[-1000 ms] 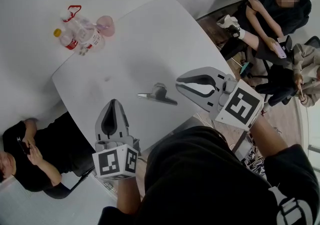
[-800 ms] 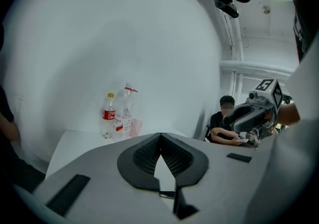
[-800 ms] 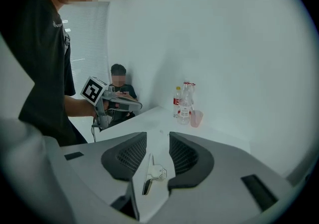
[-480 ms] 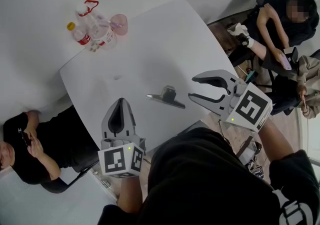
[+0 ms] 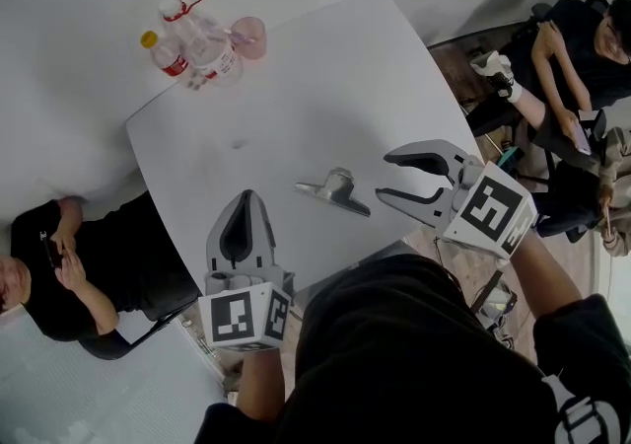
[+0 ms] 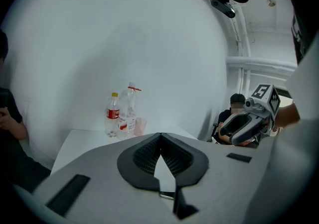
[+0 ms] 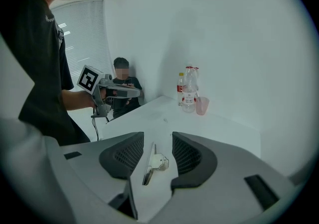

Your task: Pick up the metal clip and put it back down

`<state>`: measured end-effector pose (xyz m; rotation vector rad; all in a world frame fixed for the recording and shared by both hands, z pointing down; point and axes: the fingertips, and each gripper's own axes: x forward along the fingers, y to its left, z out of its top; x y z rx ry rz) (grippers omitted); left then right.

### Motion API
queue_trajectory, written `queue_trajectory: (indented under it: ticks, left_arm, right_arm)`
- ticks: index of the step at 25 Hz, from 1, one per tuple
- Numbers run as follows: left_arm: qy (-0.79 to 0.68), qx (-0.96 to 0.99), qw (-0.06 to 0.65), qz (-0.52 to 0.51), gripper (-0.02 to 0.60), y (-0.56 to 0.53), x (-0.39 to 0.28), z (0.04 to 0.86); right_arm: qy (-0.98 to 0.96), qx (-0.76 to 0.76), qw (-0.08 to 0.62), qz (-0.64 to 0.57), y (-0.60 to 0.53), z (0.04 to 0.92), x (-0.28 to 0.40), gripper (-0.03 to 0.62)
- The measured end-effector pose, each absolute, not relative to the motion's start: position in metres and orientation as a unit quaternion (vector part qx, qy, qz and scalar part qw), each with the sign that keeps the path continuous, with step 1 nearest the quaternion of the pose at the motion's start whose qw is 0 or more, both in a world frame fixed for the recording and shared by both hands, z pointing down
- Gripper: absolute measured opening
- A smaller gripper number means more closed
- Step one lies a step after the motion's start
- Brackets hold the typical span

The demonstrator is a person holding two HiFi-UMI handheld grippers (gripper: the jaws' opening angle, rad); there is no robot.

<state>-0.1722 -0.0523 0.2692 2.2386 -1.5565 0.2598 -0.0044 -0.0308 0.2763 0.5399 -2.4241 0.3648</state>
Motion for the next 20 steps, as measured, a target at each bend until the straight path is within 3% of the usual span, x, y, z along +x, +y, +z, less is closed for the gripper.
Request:
queue_trajectory:
  ticks: [20]
  left_arm:
    - [-0.584, 0.777, 0.204, 0.119, 0.020, -0.051, -0.148, 0.288]
  right_arm:
    - [-0.923, 0.138, 0.307, 0.188, -0.033, 0.328, -0.002, 0.186]
